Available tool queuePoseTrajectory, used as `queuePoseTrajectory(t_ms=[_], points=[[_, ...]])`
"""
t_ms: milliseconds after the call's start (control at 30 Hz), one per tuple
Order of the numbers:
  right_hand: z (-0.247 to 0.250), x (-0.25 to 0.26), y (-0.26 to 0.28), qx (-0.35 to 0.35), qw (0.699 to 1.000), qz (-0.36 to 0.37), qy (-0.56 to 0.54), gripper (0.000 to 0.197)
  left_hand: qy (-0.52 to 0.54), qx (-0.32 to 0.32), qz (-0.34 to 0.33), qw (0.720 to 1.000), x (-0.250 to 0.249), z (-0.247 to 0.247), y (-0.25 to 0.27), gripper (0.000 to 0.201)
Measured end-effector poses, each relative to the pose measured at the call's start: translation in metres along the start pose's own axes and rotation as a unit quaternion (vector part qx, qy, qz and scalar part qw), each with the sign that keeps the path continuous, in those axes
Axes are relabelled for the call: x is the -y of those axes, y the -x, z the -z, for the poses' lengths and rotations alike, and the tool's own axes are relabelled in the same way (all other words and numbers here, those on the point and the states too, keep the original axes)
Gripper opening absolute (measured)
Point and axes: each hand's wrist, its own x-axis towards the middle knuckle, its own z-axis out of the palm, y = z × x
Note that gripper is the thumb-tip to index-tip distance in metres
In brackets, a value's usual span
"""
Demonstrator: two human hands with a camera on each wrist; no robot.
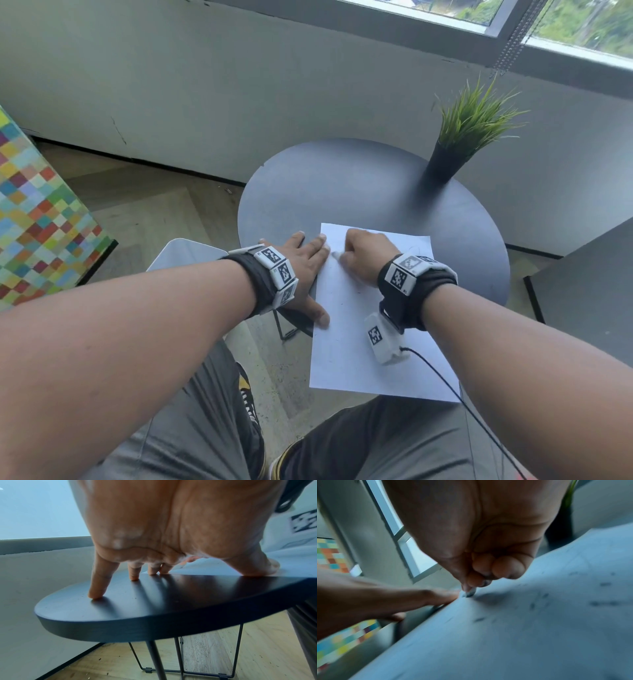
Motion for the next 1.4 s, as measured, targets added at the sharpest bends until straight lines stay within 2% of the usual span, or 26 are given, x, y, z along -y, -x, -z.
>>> queuePoseTrajectory(t_ms=[67, 200, 300, 367, 500, 667, 833, 967, 1000, 1067, 1167, 1200, 1233, 1300, 1333, 1400], points=[[-0.003, -0.001, 0.001, -0.027, 1.000, -0.007, 0.005, 0.021, -0.002, 0.001, 0.001, 1.000, 0.001, -0.001, -0.001, 0.138], [-0.008, 0.011, 0.010, 0.055, 0.995, 0.078, 0.024, 0.015, 0.005, -0.005, -0.003, 1.000, 0.001, 0.000, -0.002, 0.137], [0.002, -0.001, -0.006, -0.008, 1.000, 0.008, 0.018, 0.019, 0.003, 0.004, 0.001, 1.000, -0.001, 0.001, -0.001, 0.138], [0.001, -0.004, -0.005, -0.029, 0.999, 0.005, 0.019, 0.023, 0.005, 0.005, 0.001, 1.000, -0.001, 0.001, -0.001, 0.138], [0.000, 0.001, 0.013, 0.082, 0.990, 0.103, 0.050, 0.028, 0.002, -0.001, 0.000, 1.000, 0.000, 0.000, -0.002, 0.139], [0.005, -0.012, 0.003, -0.021, 0.999, 0.033, 0.030, 0.025, -0.016, -0.005, -0.001, 1.000, -0.004, 0.004, -0.001, 0.137], [-0.004, -0.007, 0.020, 0.056, 0.995, 0.084, 0.018, 0.025, -0.024, 0.003, -0.013, 1.000, -0.005, 0.009, 0.000, 0.128], [0.003, -0.016, 0.008, -0.007, 1.000, 0.002, 0.027, 0.027, -0.031, -0.001, -0.013, 0.999, -0.006, 0.007, -0.002, 0.132], [0.000, -0.016, 0.008, -0.010, 1.000, 0.001, 0.015, 0.025, -0.031, 0.000, -0.014, 0.999, -0.006, 0.007, -0.002, 0.132], [-0.007, -0.010, 0.016, 0.032, 0.998, 0.050, -0.002, 0.021, -0.026, 0.009, -0.015, 1.000, -0.007, 0.009, -0.002, 0.131], [-0.009, 0.001, 0.032, 0.146, 0.980, 0.134, -0.005, 0.020, -0.009, 0.025, -0.014, 1.000, -0.006, 0.010, -0.003, 0.134], [-0.006, -0.001, 0.029, 0.138, 0.981, 0.139, 0.001, 0.020, -0.009, 0.024, -0.016, 1.000, -0.006, 0.009, -0.003, 0.134], [-0.003, -0.005, 0.023, 0.101, 0.988, 0.120, 0.009, 0.020, -0.013, 0.021, -0.019, 1.000, -0.006, 0.009, -0.004, 0.133], [0.002, -0.016, 0.014, -0.001, 0.999, 0.035, 0.016, 0.020, -0.022, 0.019, -0.017, 0.999, -0.006, 0.009, -0.003, 0.133], [0.001, -0.017, 0.014, -0.026, 0.999, 0.016, 0.018, 0.020, -0.025, 0.020, -0.016, 0.999, -0.007, 0.009, -0.003, 0.133], [-0.007, -0.008, 0.024, 0.009, 0.997, 0.069, 0.020, 0.019, -0.025, 0.024, -0.015, 0.999, -0.008, 0.011, 0.000, 0.132]])
